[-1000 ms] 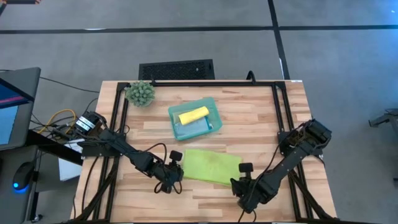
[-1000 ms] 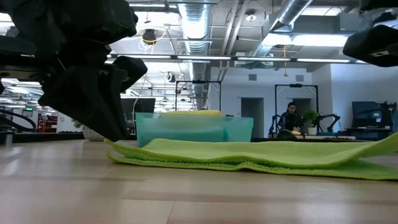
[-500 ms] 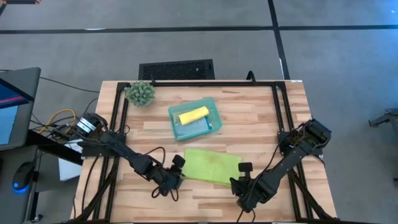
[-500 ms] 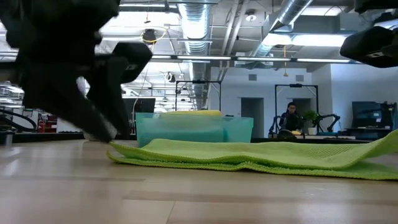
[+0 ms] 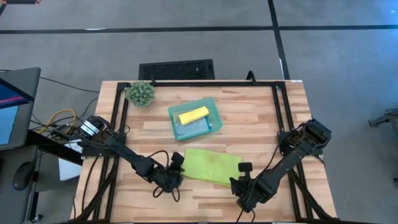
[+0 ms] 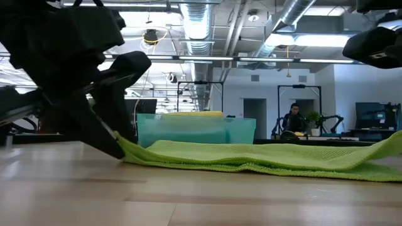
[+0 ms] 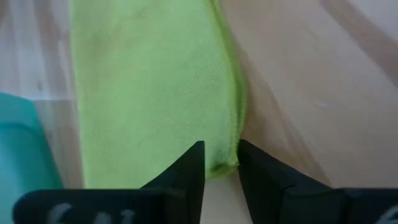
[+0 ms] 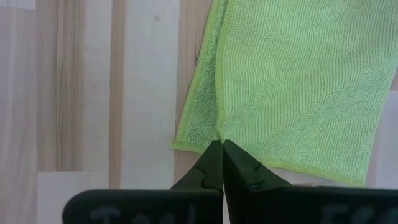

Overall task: Fold microfiber towels
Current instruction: Fold the light green towel

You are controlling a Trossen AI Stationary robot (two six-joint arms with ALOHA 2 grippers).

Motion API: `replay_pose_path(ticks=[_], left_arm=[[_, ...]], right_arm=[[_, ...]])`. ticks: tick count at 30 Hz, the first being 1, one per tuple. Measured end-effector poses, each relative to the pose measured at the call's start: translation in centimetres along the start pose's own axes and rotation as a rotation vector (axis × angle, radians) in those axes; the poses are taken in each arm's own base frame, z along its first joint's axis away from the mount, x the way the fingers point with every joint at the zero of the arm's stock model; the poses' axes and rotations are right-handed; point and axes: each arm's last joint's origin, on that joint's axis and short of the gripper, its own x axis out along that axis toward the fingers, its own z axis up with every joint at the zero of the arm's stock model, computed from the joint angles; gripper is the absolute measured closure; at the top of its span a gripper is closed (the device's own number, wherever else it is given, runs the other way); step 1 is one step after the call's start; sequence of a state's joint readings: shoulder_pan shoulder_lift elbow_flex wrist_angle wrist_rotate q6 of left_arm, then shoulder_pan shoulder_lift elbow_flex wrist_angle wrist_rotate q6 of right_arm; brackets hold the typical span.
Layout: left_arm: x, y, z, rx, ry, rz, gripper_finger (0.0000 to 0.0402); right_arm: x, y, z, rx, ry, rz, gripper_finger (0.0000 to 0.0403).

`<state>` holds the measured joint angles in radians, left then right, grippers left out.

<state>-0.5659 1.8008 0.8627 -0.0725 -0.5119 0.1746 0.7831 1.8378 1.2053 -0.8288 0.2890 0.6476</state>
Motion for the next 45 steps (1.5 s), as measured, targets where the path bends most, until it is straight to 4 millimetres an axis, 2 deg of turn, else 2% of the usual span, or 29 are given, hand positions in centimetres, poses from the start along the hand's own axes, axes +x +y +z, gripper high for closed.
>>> replay_pose_path(ticks=[12, 21, 26, 33, 38, 45], left_arm=[[-0.1, -0.2, -0.2, -0.047, 0.012, -0.042, 0.0397], [-0.1, -0.2, -0.4, -0.07, 0.031, -0.047, 0.0399], [-0.1, -0.2, -0.4, -0.07, 0.034, -0.045, 0.0398], [-0.1, -0.2, -0.4, -0.07, 0.035, -0.038, 0.0399], [-0.1, -0.2, -0.4, -0.078, 0.039, -0.037, 0.0398], [-0.2, -0.3, -0.7, -0.067, 0.067, 0.006, 0.0398]], right_arm=[[-0.1, 0.2, -0.2, -0.008, -0.002, 0.003, 0.0385], [-1.5, 2.1, -0.3, -0.015, -0.084, 0.082, 0.0392], [-1.2, 2.6, 0.3, 0.01, -0.153, 0.153, 0.0384], [-0.1, 2.5, 1.6, 0.043, -0.155, 0.23, 0.0383], [0.4, 2.5, 2.2, 0.067, -0.143, 0.303, 0.0356], [0.6, 2.4, 2.3, 0.086, -0.07, 0.392, 0.0279]])
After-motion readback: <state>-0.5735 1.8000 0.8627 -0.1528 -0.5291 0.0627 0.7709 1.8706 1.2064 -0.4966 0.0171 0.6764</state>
